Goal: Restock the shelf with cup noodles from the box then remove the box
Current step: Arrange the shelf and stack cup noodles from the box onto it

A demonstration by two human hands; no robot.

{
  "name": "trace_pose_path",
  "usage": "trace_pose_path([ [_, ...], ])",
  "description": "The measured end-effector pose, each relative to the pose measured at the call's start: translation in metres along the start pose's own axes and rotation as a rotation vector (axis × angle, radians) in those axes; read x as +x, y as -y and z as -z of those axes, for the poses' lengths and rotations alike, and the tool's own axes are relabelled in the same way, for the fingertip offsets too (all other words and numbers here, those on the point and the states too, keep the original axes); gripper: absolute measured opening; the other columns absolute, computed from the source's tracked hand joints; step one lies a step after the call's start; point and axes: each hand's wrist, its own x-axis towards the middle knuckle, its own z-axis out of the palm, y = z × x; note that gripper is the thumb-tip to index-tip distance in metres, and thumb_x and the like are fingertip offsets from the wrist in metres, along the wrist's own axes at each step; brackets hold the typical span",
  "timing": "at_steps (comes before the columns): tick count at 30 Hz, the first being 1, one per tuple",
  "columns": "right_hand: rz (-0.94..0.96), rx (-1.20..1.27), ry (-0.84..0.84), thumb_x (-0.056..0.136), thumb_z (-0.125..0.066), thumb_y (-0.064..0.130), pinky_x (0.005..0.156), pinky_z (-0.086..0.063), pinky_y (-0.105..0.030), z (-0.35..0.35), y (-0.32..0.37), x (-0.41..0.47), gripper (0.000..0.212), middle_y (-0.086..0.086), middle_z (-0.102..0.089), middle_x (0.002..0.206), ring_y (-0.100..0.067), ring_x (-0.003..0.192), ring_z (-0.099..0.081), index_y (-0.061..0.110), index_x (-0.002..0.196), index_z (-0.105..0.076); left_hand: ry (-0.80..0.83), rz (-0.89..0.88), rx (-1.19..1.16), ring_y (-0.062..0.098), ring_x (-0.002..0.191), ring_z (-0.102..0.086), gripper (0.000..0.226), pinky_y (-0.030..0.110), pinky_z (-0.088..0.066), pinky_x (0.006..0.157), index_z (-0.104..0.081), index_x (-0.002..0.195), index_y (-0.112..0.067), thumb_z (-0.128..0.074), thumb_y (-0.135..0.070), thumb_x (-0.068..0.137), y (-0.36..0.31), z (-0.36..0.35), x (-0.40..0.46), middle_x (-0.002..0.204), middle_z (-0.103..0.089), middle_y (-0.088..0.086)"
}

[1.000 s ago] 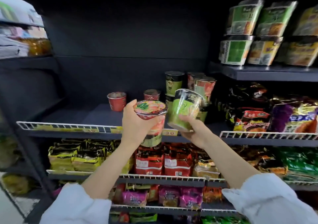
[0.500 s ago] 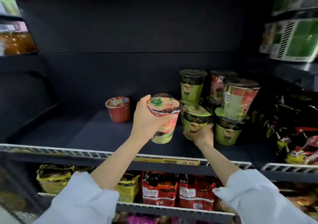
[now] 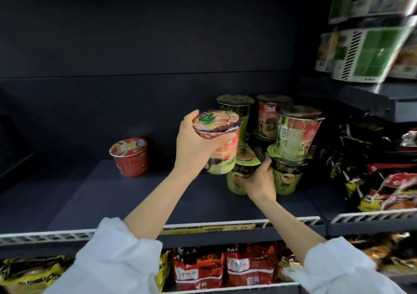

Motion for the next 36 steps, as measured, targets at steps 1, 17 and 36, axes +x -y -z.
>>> trace_pose_path([
  [1,-0.012,-0.065,-0.021,0.066,-0.082,0.041,0.097,-0.043,-0.047,0.0,0.002,-0.005,0.117,-0.021,-0.038,0.136,-0.038,0.127,-0.039,0.014,0.147,-0.003,-0.002,-0.012,-0.007,0.006,0.115,-0.049,0.096,0.024,-0.044,0.096,-0.036,0.139,-0.025,-0.087,-0.036,0.058,-0.004,-0.004,0.003,0.131,-0.048,-0.006],
  [17,-0.027,0.043,0.231,0.077,-0.075,0.034,0.099,-0.039,-0.041,0.034,0.001,-0.011,0.091,-0.026,-0.032,0.14,-0.038,0.131,-0.033,0.002,0.14,-0.018,0.086,0.064,-0.024,0.02,0.135,-0.036,0.123,0.039,-0.031,0.114,-0.01,0.149,-0.017,-0.088,-0.039,0.056,-0.017,-0.085,0.022,0.148,-0.033,0.007],
  [36,0.1,0.139,0.273,0.094,-0.053,0.012,0.053,-0.039,-0.014,0.149,-0.04,-0.128,0.025,-0.003,-0.063,0.095,-0.01,0.071,-0.053,0.01,0.118,-0.062,0.327,0.162,0.287,0.02,0.101,-0.062,0.024,0.029,-0.049,0.085,-0.062,0.114,-0.011,-0.058,-0.017,0.091,-0.06,-0.058,-0.165,0.112,-0.066,0.008],
])
